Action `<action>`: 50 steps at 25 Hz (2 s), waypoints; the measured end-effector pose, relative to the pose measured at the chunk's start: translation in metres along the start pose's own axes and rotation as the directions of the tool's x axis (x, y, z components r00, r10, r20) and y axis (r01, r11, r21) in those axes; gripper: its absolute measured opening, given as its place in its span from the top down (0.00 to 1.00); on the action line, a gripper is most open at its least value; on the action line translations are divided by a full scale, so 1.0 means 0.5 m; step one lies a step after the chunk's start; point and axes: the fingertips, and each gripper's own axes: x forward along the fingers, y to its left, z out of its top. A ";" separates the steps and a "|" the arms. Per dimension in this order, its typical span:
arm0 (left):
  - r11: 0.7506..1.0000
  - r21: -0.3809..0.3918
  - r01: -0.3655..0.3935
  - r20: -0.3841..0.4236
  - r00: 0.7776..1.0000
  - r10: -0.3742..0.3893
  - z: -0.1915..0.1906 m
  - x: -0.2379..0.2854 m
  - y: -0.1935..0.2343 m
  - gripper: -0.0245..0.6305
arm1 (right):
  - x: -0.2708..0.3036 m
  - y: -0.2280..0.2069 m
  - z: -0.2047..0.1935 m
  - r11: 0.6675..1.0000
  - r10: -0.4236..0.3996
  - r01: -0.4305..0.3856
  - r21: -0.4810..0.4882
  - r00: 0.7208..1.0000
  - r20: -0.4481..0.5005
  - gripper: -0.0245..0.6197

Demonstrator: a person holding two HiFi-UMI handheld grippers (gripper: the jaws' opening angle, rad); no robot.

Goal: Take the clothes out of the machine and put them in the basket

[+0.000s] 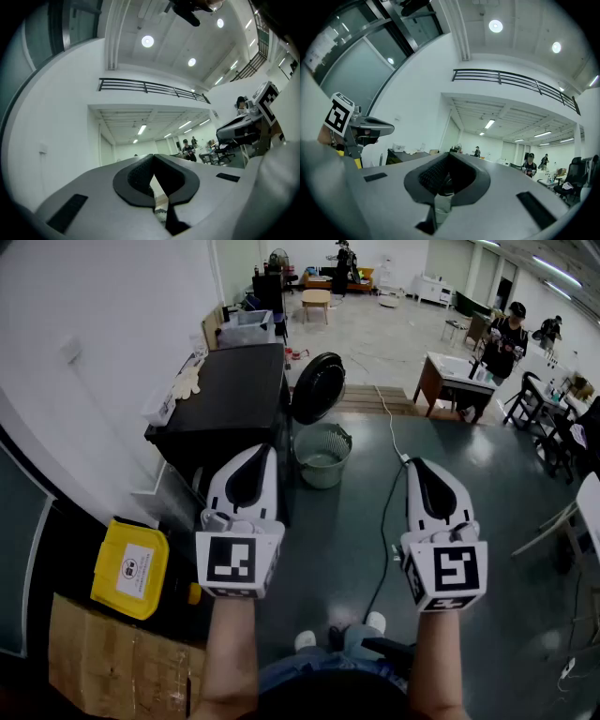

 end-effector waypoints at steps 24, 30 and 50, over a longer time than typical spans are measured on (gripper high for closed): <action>0.992 -0.121 -0.019 -0.115 0.993 0.005 -0.096 -0.041 0.071 0.09 | 0.016 0.072 -0.024 0.999 -0.041 0.043 0.027 0.997 -0.071 0.07; 0.999 -0.046 0.008 -0.121 0.993 -0.014 -0.104 -0.025 0.080 0.10 | 0.029 0.064 -0.043 0.995 -0.028 0.036 0.097 0.996 -0.086 0.08; 0.998 0.037 -0.053 -0.145 0.988 0.058 -0.191 0.255 0.048 0.16 | 0.293 -0.100 -0.164 0.994 0.029 -0.017 0.107 0.994 -0.104 0.14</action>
